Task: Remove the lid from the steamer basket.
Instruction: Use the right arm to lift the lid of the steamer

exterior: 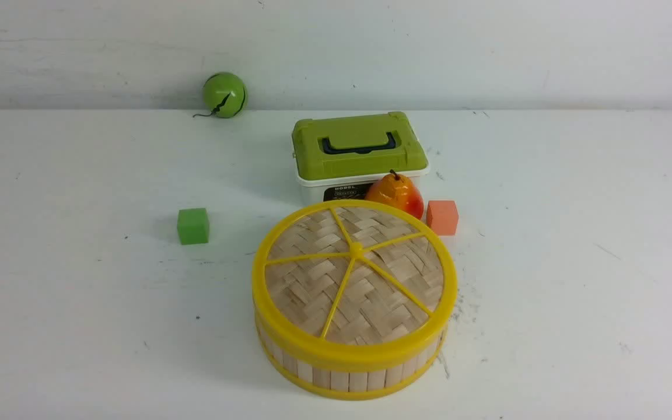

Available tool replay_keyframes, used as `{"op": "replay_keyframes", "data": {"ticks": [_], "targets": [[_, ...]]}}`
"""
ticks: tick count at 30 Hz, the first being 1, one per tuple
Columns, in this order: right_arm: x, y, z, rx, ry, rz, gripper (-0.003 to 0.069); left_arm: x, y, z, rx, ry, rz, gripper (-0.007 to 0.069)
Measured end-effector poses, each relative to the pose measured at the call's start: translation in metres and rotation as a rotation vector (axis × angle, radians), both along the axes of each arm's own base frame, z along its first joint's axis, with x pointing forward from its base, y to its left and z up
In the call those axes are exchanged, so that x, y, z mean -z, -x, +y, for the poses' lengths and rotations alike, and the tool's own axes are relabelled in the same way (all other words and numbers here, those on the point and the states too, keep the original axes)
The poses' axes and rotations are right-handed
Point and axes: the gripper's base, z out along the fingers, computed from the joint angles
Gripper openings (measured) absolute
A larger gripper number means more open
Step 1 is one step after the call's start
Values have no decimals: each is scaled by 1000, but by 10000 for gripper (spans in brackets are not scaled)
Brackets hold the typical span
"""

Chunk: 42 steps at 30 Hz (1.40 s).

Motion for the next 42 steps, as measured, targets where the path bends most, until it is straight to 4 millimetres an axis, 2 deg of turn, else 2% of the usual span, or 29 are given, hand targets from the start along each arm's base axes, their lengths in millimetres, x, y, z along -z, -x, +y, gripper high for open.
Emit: {"op": "replay_keyframes", "data": {"ticks": [38, 42], "targets": [[0, 0, 0, 0, 0, 0, 77, 0, 0, 0, 0, 0, 0, 239], [0, 0, 3, 2, -130, -11, 85, 0, 0, 0, 0, 0, 0, 239]]}}
